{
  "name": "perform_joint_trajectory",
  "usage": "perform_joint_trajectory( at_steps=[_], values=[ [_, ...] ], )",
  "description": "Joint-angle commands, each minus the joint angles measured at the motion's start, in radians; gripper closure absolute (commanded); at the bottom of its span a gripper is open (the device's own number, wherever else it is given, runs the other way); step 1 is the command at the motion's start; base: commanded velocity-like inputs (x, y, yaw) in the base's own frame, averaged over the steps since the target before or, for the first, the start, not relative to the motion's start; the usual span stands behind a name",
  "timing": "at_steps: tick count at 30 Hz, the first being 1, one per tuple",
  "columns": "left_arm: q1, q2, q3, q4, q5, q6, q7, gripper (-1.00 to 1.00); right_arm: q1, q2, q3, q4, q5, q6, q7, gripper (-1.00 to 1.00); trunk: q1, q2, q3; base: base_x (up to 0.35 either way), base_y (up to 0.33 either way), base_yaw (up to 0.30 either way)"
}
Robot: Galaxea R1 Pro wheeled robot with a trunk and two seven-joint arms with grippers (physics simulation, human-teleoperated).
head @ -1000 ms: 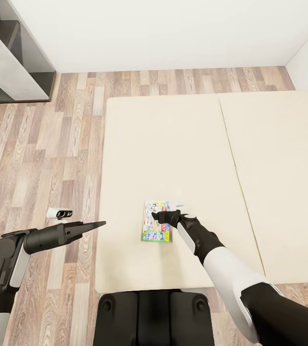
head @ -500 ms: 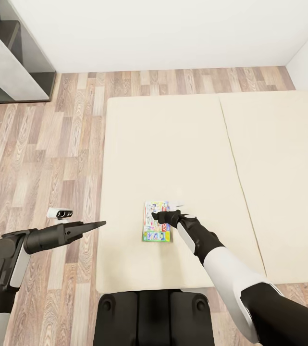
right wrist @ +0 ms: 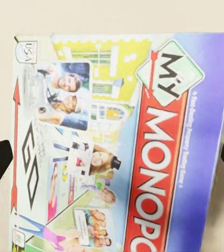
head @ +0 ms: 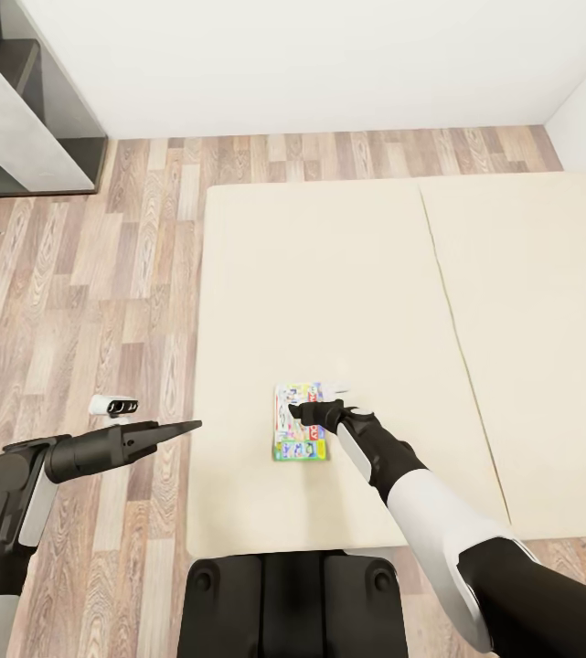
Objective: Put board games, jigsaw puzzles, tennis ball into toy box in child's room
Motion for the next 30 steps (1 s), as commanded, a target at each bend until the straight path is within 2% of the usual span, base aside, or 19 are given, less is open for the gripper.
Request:
perform_joint_trajectory(
  at_steps=[1, 25, 30],
  values=[
    [0.000, 0.001, 0.000, 0.000, 0.000, 0.011, -0.004, -1.00, 0.000, 0.000, 0.002, -0.001, -0.008, 0.005, -0.001, -1.00, 0.001, -0.002, -0.001, 0.000, 0.108, 0.000],
    [0.000, 0.001, 0.000, 0.000, 0.000, 0.011, -0.004, -1.00, 0.000, 0.000, 0.002, 0.000, -0.008, 0.006, -0.001, -1.00, 0.001, -0.002, -0.001, 0.000, 0.032, 0.000],
    [0.001, 0.002, 0.000, 0.000, 0.000, 0.011, -0.004, -1.00, 0.000, 0.000, 0.002, -0.001, -0.008, 0.006, -0.001, -1.00, 0.001, -0.002, -0.001, 0.000, 0.128, 0.000]
  ],
)
